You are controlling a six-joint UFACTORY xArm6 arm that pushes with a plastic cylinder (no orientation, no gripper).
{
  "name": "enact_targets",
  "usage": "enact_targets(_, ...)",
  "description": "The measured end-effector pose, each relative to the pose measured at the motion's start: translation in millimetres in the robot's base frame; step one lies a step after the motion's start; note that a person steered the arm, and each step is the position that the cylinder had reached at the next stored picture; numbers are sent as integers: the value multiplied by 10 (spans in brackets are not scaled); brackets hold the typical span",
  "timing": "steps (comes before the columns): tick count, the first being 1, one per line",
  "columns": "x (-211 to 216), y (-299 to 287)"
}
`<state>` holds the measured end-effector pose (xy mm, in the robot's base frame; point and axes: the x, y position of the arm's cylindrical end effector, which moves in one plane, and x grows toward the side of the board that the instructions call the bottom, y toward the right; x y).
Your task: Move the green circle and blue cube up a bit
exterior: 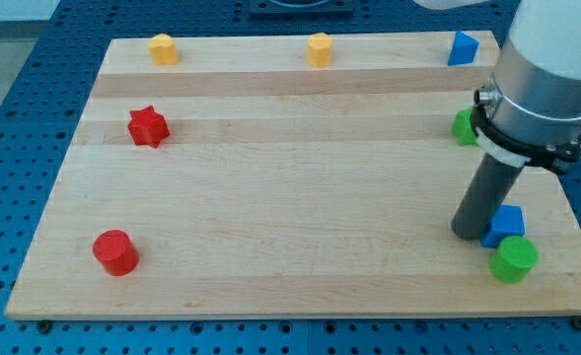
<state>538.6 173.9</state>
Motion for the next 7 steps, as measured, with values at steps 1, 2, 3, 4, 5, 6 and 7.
enact_targets(1, -136, -312)
enact_targets(2, -148, -871)
enact_targets(3, 87, -1329)
enact_targets(4, 365, -1777)
enact_targets(5, 465, -2044)
enact_targets(6, 565, -2363)
enact_targets(7, 796, -2817)
